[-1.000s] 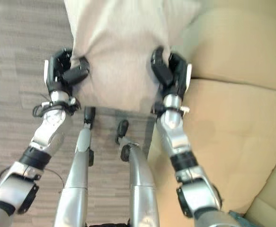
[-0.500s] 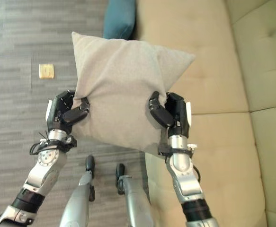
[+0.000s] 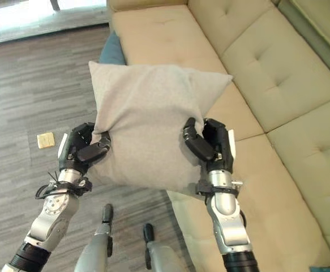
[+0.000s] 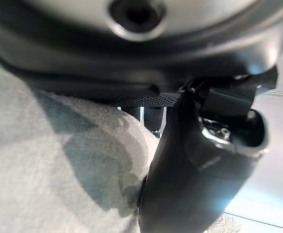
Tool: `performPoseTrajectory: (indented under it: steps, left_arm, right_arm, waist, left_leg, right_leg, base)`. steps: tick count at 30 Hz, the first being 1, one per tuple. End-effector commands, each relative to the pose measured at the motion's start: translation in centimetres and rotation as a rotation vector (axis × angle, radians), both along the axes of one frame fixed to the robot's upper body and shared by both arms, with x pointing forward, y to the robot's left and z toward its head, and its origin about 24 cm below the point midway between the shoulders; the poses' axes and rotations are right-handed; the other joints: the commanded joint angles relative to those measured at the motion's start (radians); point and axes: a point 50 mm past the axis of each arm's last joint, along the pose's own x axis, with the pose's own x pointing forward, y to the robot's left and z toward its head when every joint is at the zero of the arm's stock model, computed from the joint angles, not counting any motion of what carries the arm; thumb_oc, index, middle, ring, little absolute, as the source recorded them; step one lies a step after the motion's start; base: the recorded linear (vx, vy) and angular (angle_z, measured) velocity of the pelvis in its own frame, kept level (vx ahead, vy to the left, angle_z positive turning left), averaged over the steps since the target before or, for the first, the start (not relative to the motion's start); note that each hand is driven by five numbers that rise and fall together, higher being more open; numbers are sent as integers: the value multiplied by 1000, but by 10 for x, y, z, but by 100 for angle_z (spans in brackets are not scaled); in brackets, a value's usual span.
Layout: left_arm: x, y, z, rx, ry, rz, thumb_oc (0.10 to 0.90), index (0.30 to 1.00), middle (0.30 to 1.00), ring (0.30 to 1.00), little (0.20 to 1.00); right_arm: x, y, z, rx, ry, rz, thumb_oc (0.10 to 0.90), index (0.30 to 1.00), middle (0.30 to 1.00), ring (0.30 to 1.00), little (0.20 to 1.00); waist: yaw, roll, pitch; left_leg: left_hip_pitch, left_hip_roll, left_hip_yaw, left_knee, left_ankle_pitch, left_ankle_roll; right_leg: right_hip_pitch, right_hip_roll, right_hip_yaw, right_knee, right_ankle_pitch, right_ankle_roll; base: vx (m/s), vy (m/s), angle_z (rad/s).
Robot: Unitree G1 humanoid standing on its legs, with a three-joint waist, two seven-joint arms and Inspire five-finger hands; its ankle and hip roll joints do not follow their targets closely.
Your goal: Pick up all the scattered cushions and arrange them neatly on the sofa.
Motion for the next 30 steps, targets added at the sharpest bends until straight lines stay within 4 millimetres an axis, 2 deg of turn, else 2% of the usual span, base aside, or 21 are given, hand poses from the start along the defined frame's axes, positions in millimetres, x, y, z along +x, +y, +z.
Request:
performPoseTrajectory:
  steps: [1,2,4,5,6,7,8,9,10,11,12,13,15,17,18,20,23,24,25,26,30]
  left_arm:
    - [-6,-12,63,-26,-356,-113,400,300,300,300,300]
    - [-7,-12,61,-20,-348,-113,400,300,300,300,300]
    - [-6,-13,60,-8,-336,-123,400,300,300,300,300]
    - [-6,-13,60,-8,-337,-123,400,300,300,300,300]
    - [-5,-11,60,4,-335,-110,400,300,300,300,300]
    - [-4,-11,61,4,-336,-109,400,300,300,300,300]
    - [-5,-7,63,6,-350,-81,400,300,300,300,300]
    - [-4,-7,63,6,-351,-81,400,300,300,300,300]
    - [-5,-6,63,3,-350,-79,400,300,300,300,300]
    - [-6,-4,63,-3,-356,-63,400,300,300,300,300]
    - [-6,-4,63,-3,-357,-63,400,300,300,300,300]
    - [-7,-3,61,-5,-350,-58,400,300,300,300,300]
    - [-7,-1,59,-7,-347,-45,400,300,300,300,300]
    - [-6,-1,59,-10,-346,-45,400,300,300,300,300]
    - [-7,-3,58,-17,-344,-57,400,300,300,300,300]
    - [-8,-5,59,-41,-352,-67,400,300,300,300,300]
    - [-7,-10,58,-46,-343,-87,400,300,300,300,300]
    - [-8,-11,57,-56,-340,-94,400,300,300,300,300]
    - [-8,-11,57,-55,-341,-94,400,300,300,300,300]
    - [-7,-11,58,-65,-341,-82,400,300,300,300,300]
    - [-8,-10,58,-75,-339,-77,400,300,300,300,300]
  right_arm:
    - [-9,16,57,11,-325,88,400,300,300,300,300]
    - [-10,18,55,15,-315,91,400,300,300,300,300]
    - [-10,21,54,13,-309,94,400,300,300,300,300]
    - [-10,21,54,13,-310,94,400,300,300,300,300]
    - [-7,27,54,24,-311,113,400,300,300,300,300]
    - [-7,28,54,24,-311,114,400,300,300,300,300]
    - [-6,35,55,34,-319,134,400,300,300,300,300]
    - [-6,36,55,34,-320,134,400,300,300,300,300]
    - [-6,37,55,26,-319,139,400,300,300,300,300]
    - [-3,40,58,14,-328,158,400,300,300,300,300]
    - [-3,40,58,14,-328,158,400,300,300,300,300]
    - [-2,41,60,17,-331,171,400,300,300,300,300]
    - [0,40,61,20,-337,174,400,300,300,300,300]
    - [-1,38,60,19,-333,169,400,300,300,300,300]
    - [-4,32,59,10,-332,138,400,300,300,300,300]
    - [-7,26,58,-2,-333,107,400,300,300,300,300]
    - [-11,20,55,8,-322,75,400,300,300,300,300]
    - [-12,17,54,14,-320,64,400,300,300,300,300]
    - [-12,17,54,14,-320,63,400,300,300,300,300]
    - [-12,16,54,32,-312,65,400,300,300,300,300]
    - [-12,16,52,28,-297,72,400,300,300,300,300]
  waist:
    - [-25,-66,-172]
    - [-24,-73,-172]
    - [-30,-79,-159]
    - [-27,-77,-160]
    - [-33,-67,-137]
    - [-31,-68,-136]
    - [-18,-59,-117]
    - [-17,-58,-118]
    - [-10,-54,-118]
    - [3,-53,-117]
    - [3,-52,-117]
    - [11,-50,-124]
    - [19,-45,-127]
    - [14,-43,-123]
    - [-4,-55,-130]
    - [-11,-59,-138]
    - [-27,-61,-158]
    - [-34,-58,-157]
    - [-36,-60,-159]
    - [-29,-53,-140]
    - [-26,-58,-145]
  left_leg:
    - [12,-23,64,40,-55,-14]
    - [38,-28,91,47,-75,4]
    - [71,-29,122,61,-104,31]
    - [68,-26,125,59,-100,30]
    - [89,-16,151,70,-116,51]
    - [88,-15,154,72,-117,51]
    - [125,-14,184,77,-148,66]
    - [123,-12,185,75,-145,65]
    - [135,-11,197,73,-151,69]
    - [179,-11,229,58,-176,69]
    - [177,-9,229,56,-173,69]
    - [206,-10,266,44,-189,70]
    - [249,-15,298,23,-205,73]
    - [271,-19,303,18,-216,72]
    - [288,-35,299,23,-238,68]
    - [283,-37,301,62,-263,58]
    - [270,-17,312,143,-288,29]
    - [227,23,319,303,-266,-7]
    - [221,22,318,306,-262,-7]
    - [159,31,294,433,-223,-22]
    - [96,23,271,402,-239,-6]
  right_leg:
    - [86,-58,-37,-46,-10,75]
    - [83,-76,-28,2,-12,95]
    - [36,-93,-11,131,46,128]
    - [32,-90,-8,131,50,128]
    - [-26,-89,-11,243,111,146]
    - [-30,-88,-8,248,109,145]
    - [-75,-128,-92,301,105,131]
    - [-78,-125,-91,298,109,130]
    - [-87,-144,-137,284,106,125]
    - [-96,-178,-266,204,76,105]
    - [-97,-176,-266,199,81,104]
    - [-122,-179,-361,128,87,102]
    - [-160,-175,-458,101,109,105]
    - [-161,-167,-482,88,106,104]
    - [-119,-133,-432,16,96,94]
    - [-101,-114,-398,-6,100,83]
    - [-57,-97,-402,-54,93,58]
    - [-15,-84,-403,-82,87,37]
    - [-18,-85,-404,-85,92,36]
    - [13,-68,-389,-99,76,11]
    - [26,-78,-366,-112,63,11]
  base:
    - [320,312,-72]
    - [265,316,-53]
    - [102,193,-49]
    - [36,188,-60]
    - [-5,109,-65]
    - [37,261,-75]
    - [22,149,-57]
    - [48,187,-68]
    - [122,116,-75]
    - [123,116,-74]
    - [206,124,-104]
    - [182,71,-120]
    - [203,63,-117]
    - [188,-32,-56]
    - [206,-72,-23]
    - [236,-102,-8]
    - [219,-136,-20]
    - [92,-91,-6]
    - [179,-135,-5]
    - [52,-51,-11]
    - [124,8,-28]
